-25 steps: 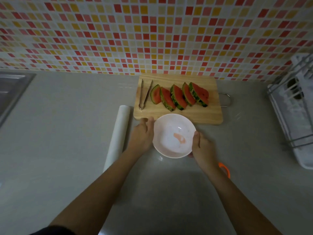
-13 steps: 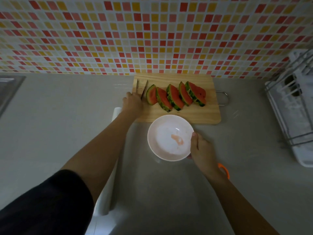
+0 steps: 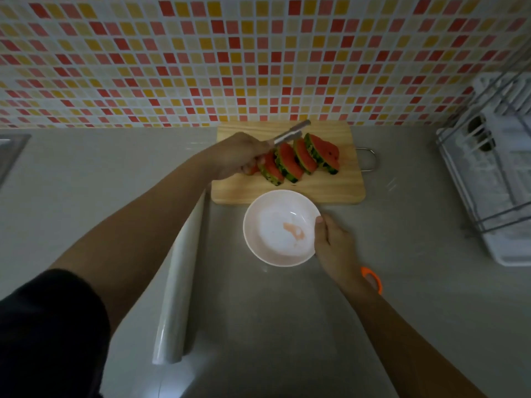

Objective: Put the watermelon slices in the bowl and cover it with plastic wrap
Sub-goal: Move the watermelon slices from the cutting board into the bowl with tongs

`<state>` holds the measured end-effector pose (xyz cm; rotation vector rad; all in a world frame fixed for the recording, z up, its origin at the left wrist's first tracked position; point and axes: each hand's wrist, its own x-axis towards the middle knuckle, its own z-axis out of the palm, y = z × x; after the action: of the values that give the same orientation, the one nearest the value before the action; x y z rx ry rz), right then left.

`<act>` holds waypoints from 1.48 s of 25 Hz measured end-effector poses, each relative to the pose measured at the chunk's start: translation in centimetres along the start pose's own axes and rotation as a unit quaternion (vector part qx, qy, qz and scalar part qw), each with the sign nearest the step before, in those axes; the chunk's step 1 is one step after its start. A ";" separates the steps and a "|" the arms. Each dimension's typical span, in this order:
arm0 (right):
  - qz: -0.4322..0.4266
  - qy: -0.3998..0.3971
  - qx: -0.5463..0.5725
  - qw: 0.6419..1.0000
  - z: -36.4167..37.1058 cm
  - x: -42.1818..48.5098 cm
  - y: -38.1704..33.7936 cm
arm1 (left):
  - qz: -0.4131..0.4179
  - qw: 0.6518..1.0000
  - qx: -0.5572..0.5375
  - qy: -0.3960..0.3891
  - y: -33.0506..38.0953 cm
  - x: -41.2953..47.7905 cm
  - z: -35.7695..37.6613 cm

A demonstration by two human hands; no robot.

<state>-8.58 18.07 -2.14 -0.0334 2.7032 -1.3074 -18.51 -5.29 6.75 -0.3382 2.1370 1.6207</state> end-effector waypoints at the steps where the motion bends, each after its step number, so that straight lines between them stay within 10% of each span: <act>1: -0.003 0.001 -0.003 1.000 0.0 0.0 -0.1 | 0.001 0.999 0.047 0.012 0.6 0.3 0.5; 9: -0.004 0.006 -0.021 1.000 -0.1 0.0 -0.4 | -0.035 0.970 0.212 0.113 4.6 3.5 2.8; 27: 0.028 0.033 0.026 0.999 0.6 0.0 -0.1 | 0.037 0.997 -0.054 0.043 -1.0 -1.5 -3.5; 34: 0.041 0.032 0.016 0.999 0.4 0.0 -0.4 | 0.017 0.989 0.148 0.015 -6.1 -7.6 -1.7; 37: 0.030 0.037 0.016 0.999 0.4 0.0 -0.6 | 0.071 0.919 0.387 0.035 -4.3 -7.7 0.1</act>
<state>-8.53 17.43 -1.89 0.1004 2.7205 -1.3595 -9.88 -6.90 6.76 0.0178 2.6905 0.7088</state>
